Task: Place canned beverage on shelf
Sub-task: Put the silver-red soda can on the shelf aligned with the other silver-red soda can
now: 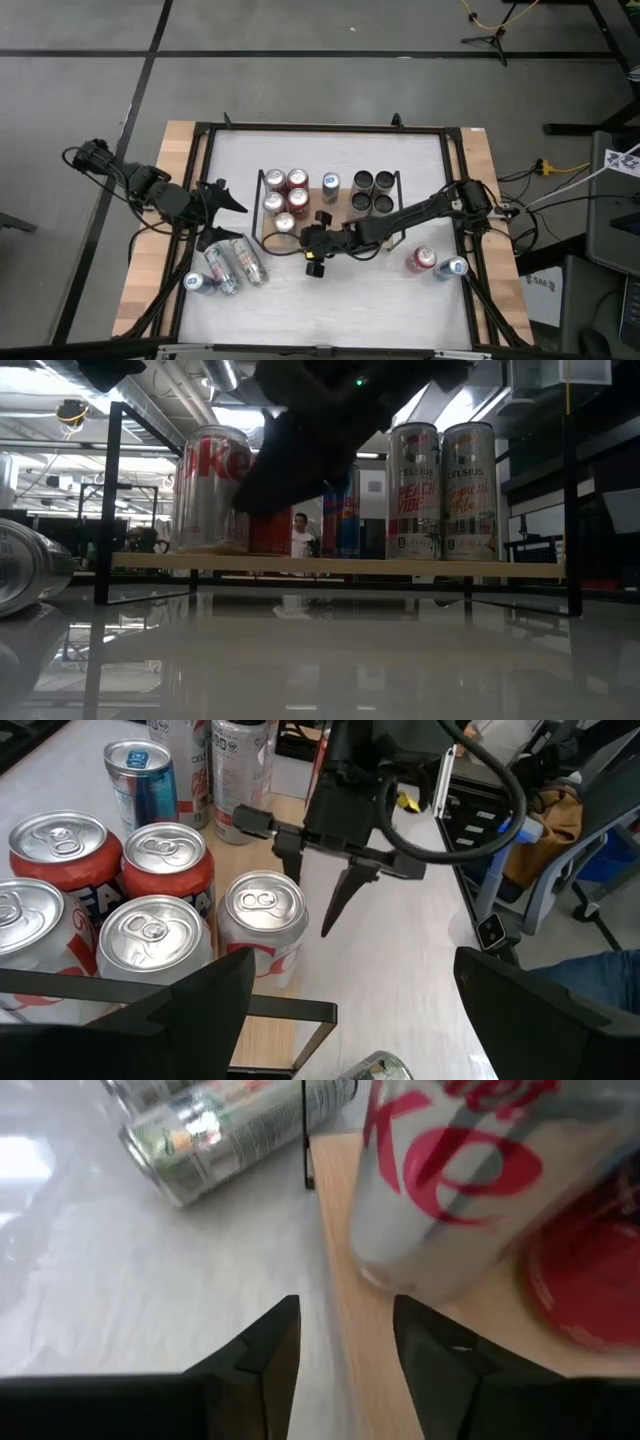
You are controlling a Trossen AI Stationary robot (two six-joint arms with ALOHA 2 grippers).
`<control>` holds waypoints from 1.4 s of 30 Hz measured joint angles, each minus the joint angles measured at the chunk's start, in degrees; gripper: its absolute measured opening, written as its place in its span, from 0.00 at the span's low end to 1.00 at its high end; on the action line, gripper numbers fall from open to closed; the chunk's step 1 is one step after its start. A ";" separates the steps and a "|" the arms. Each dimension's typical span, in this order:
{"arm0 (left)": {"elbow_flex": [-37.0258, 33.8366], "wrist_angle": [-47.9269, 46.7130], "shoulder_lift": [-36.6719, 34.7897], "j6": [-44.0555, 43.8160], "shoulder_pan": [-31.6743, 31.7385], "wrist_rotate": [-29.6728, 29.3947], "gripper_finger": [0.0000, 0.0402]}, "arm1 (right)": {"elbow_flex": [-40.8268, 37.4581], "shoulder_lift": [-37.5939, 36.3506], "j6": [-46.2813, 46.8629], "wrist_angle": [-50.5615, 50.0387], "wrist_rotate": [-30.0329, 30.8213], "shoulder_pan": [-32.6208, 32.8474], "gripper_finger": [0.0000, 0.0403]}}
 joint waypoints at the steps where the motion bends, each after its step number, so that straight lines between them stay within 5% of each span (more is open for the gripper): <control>1: 0.00 0.00 0.02 0.00 0.00 0.00 0.84 | 0.30 -0.47 0.00 -1.65 -0.05 0.01 0.39; 11: 0.00 0.00 0.02 0.02 -0.02 0.00 0.84 | 4.63 -0.95 -3.78 -7.36 10.32 -0.44 0.39; 42: 0.00 0.00 0.00 0.02 -0.02 0.00 0.84 | 4.53 -0.89 -7.32 3.08 5.39 -2.24 0.39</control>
